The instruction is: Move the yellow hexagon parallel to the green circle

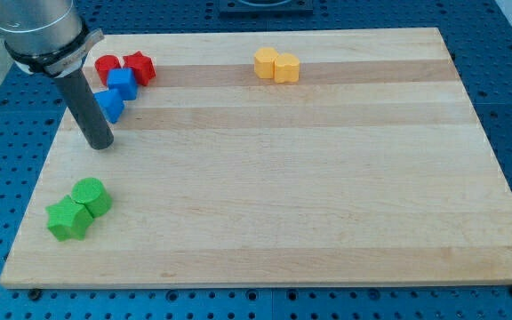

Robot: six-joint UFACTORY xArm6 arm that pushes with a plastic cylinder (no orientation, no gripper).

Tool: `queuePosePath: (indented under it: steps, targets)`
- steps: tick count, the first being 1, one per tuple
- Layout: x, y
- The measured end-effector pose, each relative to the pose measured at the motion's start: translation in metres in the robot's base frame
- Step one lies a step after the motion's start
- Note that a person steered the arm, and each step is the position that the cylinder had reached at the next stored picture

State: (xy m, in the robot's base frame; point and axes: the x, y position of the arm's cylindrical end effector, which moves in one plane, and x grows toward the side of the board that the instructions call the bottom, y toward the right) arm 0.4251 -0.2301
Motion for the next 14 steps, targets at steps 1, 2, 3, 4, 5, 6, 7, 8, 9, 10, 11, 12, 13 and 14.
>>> queuePosePath:
  steps: [1, 2, 3, 4, 5, 6, 7, 8, 9, 10, 11, 12, 13, 14]
  targets:
    - [-0.004, -0.009]
    - [-0.004, -0.011]
    - [-0.004, -0.014]
    - [-0.004, -0.003]
    - [-0.003, 0.053]
    - [-0.003, 0.125]
    - [-0.003, 0.201]
    - [-0.003, 0.233]
    - [-0.011, 0.244]
    - [-0.065, 0.289]
    - [-0.086, 0.318]
    - [-0.094, 0.318]
    - [-0.154, 0.303]
    - [-0.195, 0.285]
